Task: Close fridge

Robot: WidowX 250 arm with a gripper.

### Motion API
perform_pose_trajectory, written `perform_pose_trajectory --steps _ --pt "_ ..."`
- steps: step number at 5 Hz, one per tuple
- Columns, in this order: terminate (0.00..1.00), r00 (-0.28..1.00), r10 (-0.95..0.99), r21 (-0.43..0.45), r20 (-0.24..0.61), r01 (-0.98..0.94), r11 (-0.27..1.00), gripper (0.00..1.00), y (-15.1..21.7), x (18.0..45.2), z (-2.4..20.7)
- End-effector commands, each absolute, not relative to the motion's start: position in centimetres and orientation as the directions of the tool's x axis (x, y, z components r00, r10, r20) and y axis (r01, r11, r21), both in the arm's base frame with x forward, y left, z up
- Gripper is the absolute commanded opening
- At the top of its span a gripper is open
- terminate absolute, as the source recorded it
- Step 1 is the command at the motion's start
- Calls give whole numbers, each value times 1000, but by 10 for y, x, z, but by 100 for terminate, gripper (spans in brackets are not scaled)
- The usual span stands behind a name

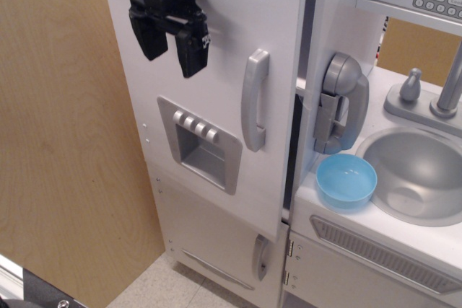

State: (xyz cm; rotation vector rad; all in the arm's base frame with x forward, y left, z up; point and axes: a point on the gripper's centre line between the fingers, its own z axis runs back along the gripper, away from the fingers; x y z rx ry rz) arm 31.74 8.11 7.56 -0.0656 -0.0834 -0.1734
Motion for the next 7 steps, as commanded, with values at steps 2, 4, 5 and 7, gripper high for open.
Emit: perform_pose_trajectory --steps 2,4,5,7 --pt "0 978 -162 -53 132 171 984 100 82 332 92" --pt "0 979 -153 -62 137 163 985 100 81 334 95" --pt "0 980 -147 -64 138 157 986 100 81 336 95" --pt "0 980 -140 -60 145 149 987 100 81 341 95"
